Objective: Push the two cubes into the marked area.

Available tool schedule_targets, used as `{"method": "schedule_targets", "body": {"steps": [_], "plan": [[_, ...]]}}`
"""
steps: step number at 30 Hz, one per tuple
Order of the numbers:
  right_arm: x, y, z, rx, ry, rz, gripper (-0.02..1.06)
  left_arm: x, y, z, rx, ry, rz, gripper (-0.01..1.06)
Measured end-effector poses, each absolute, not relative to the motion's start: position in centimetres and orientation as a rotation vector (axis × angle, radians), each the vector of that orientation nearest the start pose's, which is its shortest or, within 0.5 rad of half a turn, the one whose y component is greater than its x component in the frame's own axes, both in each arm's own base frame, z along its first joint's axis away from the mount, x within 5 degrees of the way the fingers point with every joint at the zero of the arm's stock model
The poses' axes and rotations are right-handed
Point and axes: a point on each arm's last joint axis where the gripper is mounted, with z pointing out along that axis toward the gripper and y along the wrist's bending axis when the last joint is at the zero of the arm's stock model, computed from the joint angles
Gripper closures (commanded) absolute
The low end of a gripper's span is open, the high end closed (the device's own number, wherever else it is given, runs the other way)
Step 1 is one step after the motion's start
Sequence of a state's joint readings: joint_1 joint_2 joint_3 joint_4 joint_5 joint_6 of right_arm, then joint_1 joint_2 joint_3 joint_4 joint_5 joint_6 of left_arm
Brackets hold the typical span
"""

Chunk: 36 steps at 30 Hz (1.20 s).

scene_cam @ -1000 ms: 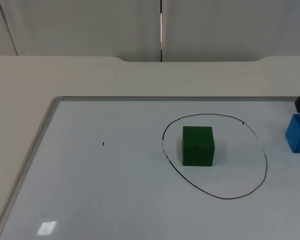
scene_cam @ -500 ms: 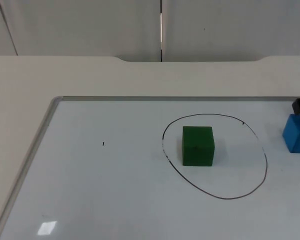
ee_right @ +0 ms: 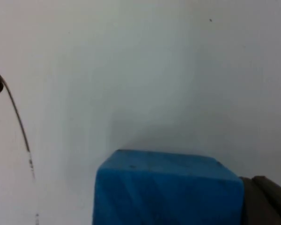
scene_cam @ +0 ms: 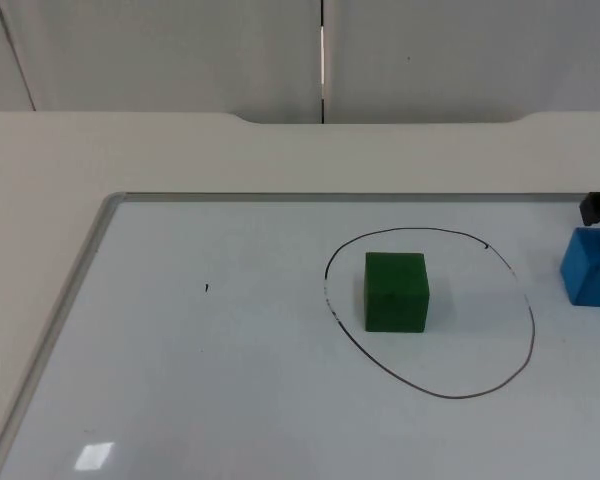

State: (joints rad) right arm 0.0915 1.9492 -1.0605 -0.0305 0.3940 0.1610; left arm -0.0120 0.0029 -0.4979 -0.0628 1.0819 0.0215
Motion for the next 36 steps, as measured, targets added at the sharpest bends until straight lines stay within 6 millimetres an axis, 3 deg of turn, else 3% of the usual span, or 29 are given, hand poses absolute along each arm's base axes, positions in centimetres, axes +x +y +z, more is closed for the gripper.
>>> {"method": "schedule_targets", "body": {"steps": [22,36], "plan": [[36.1,3.4,12.1,0.073,2.786,0.052,1.05,-0.5,-0.5,27.5,0.038,2.069,-0.07,1.05],[35.9,6.4,12.2,-0.036,2.762,0.08,1.05,-0.5,-0.5,27.5,0.038,2.069,-0.07,1.05]]}}
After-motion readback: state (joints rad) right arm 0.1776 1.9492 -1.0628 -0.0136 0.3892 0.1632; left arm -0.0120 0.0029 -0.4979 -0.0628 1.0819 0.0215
